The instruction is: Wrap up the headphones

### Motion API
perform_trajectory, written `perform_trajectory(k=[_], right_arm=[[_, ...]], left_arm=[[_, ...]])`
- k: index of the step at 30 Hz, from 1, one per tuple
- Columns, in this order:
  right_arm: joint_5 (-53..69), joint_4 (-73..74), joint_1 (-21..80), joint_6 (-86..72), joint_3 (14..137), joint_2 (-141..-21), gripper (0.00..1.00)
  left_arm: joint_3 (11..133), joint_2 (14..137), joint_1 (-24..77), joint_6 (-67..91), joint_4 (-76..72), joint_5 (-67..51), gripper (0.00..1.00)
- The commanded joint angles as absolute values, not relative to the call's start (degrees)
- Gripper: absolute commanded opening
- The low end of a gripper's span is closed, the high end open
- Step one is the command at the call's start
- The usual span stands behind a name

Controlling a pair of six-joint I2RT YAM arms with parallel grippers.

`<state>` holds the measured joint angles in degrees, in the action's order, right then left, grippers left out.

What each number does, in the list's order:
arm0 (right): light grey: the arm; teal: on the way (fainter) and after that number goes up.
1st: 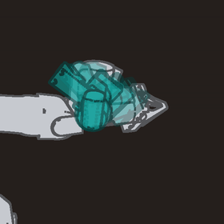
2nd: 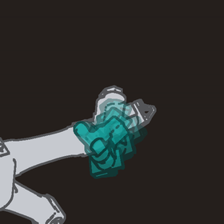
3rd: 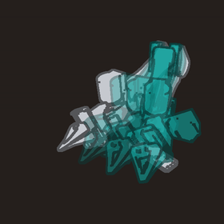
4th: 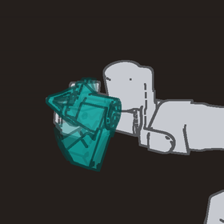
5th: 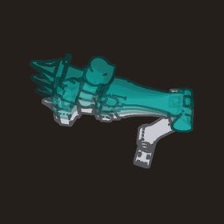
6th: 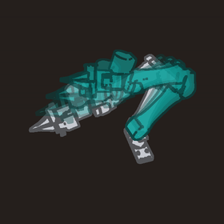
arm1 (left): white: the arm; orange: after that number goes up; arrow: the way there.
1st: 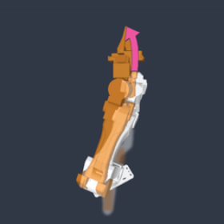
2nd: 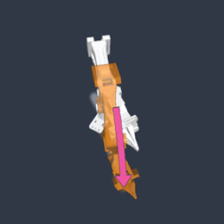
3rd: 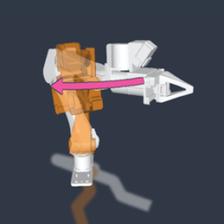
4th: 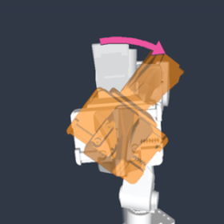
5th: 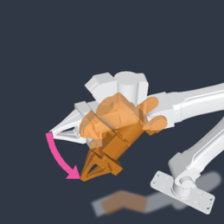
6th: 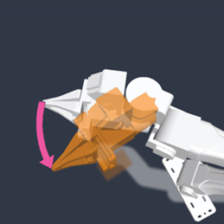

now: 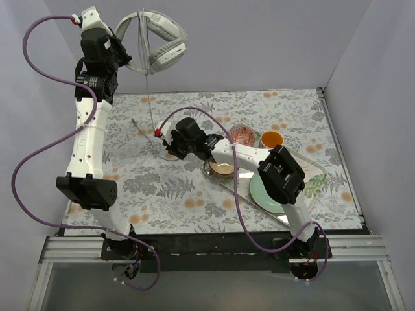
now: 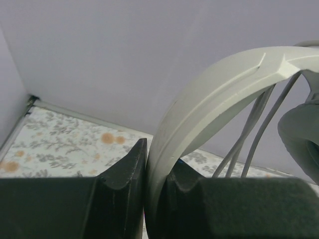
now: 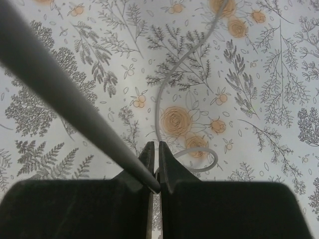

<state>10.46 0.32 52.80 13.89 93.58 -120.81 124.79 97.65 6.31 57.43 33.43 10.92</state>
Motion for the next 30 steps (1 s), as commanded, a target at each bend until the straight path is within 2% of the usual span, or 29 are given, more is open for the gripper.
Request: perform_trajectory(k=[1, 7, 11, 16, 21, 30], right_arm=[[4.4, 14.31, 57.03, 23.72, 95.01, -117.16, 0.01], [2.73, 16.87, 62.48, 24.08, 94.05, -110.84, 0.01], [0.35, 21.0, 64.25, 24.35, 95.18, -107.06, 0.01], [-7.71, 26.88, 64.16, 22.85, 98.52, -103.01, 0.01], [-8.96, 30.67, 63.11, 22.85, 104.31, -99.32, 0.01], [-17.84, 33.22, 53.89, 25.93, 114.16, -101.51, 0.01]], left_arm=[[123.15, 97.2, 4.75, 57.14, 17.15, 20.03, 0.0], [116.29, 99.49, 4.13, 46.95, 6.43, 27.15, 0.0], [110.41, 100.02, 3.78, 39.91, 0.36, 27.69, 0.0], [100.21, 97.12, 3.87, 31.32, -6.67, 24.26, 0.0], [88.63, 94.93, 3.87, 23.3, -13.88, 22.95, 0.0], [69.02, 84.74, 6.15, 9.52, -16.87, 9.86, 0.0]])
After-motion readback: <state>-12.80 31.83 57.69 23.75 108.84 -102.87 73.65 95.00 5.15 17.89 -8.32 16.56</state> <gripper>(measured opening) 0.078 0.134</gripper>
